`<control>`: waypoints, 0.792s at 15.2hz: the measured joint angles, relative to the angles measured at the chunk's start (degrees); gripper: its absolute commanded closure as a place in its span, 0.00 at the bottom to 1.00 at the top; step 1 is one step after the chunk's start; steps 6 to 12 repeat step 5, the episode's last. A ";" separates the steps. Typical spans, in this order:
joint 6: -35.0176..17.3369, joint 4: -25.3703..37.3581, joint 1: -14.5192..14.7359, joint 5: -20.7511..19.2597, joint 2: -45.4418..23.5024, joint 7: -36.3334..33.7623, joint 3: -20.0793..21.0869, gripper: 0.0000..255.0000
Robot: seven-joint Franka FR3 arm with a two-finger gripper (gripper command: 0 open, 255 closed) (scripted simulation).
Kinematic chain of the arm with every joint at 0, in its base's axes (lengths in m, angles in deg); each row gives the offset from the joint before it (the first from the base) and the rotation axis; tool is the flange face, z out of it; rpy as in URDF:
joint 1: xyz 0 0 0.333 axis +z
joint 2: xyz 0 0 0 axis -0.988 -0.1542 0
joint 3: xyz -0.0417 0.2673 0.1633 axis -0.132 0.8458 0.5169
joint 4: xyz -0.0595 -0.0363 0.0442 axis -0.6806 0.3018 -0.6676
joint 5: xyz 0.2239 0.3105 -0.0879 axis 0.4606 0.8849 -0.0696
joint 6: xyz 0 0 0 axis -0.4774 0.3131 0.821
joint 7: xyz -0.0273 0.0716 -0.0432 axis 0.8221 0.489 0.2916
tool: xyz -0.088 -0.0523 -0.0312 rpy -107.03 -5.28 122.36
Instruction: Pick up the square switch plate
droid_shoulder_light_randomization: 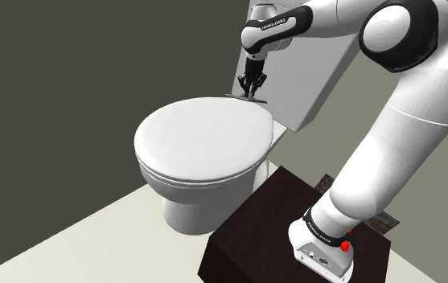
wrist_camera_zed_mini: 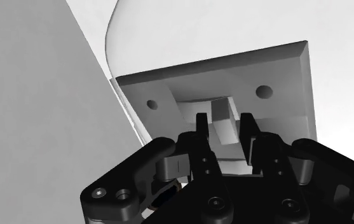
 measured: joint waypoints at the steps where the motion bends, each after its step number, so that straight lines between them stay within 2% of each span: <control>1: 0.67 0.53 0.05 0.02 0.12 0.02 0.05 1.00; 5: 3.26 2.54 -0.02 0.06 0.71 0.46 0.02 1.00; 12: 3.26 2.54 -0.02 0.06 0.71 0.46 0.02 1.00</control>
